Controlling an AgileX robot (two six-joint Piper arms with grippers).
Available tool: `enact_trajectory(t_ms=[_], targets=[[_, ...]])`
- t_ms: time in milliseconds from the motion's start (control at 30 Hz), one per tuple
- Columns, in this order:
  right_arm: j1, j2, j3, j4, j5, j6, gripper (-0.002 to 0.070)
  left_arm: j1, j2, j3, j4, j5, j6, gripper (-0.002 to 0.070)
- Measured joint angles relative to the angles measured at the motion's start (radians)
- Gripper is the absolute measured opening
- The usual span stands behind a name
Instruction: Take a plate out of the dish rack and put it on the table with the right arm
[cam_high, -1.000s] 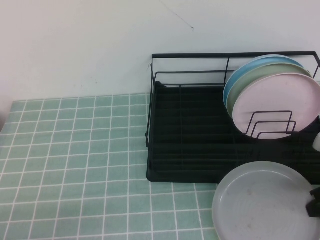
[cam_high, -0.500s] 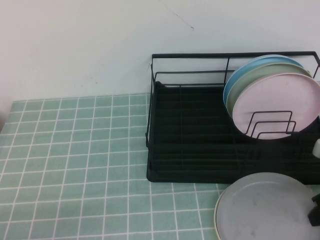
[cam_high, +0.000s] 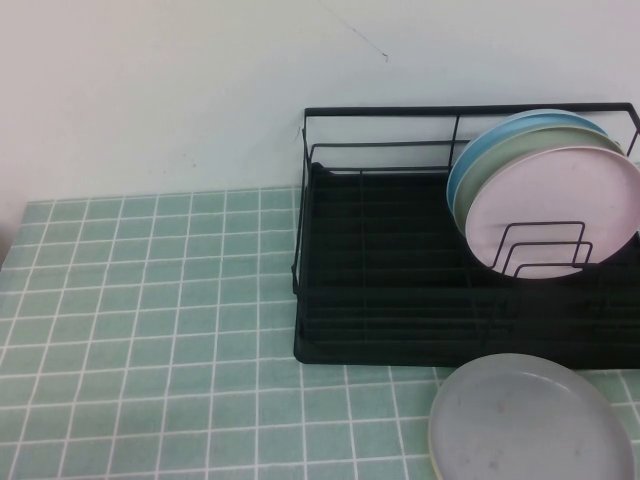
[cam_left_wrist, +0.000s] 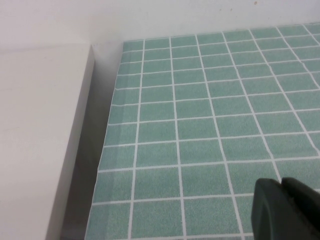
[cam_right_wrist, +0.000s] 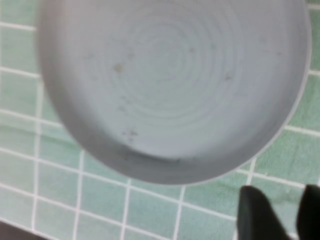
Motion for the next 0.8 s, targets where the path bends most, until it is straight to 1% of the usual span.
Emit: enact_trajectory(t_ms=[67, 133, 167, 233, 333, 500, 600, 700, 800], targets=[[0.0, -0.076, 0.0, -0.002, 0.022, 0.0, 0.0153, 0.0, 0.0, 0.0, 0.0, 0.0, 0.0, -0.0003], [0.0, -0.169, 0.0, -0.004, 0.033, 0.0, 0.007, 0.0, 0.0, 0.0, 0.0, 0.0, 0.0, -0.0003], [0.0, -0.208, 0.0, -0.004, 0.033, 0.0, 0.0045, 0.0, 0.0, 0.0, 0.0, 0.0, 0.0, -0.0003], [0.0, -0.303, 0.0, -0.004, 0.037, 0.0, 0.0018, 0.0, 0.0, 0.0, 0.0, 0.0, 0.0, -0.0003], [0.0, -0.43, 0.0, -0.004, 0.065, 0.0, 0.0005, 0.0, 0.0, 0.0, 0.0, 0.0, 0.0, -0.0003], [0.0, -0.578, 0.0, -0.009, 0.116, 0.0, -0.0001, 0.0, 0.0, 0.0, 0.0, 0.0, 0.0, -0.0003], [0.0, -0.635, 0.0, -0.066, 0.11, -0.023, -0.0001, 0.0, 0.0, 0.0, 0.0, 0.0, 0.0, -0.0003], [0.0, -0.671, 0.024, -0.123, 0.017, -0.033, -0.0001, 0.0, 0.0, 0.0, 0.0, 0.0, 0.0, -0.0003], [-0.002, -0.741, 0.118, -0.156, -0.188, -0.037, -0.0001, 0.0, 0.0, 0.0, 0.0, 0.0, 0.0, -0.0003]])
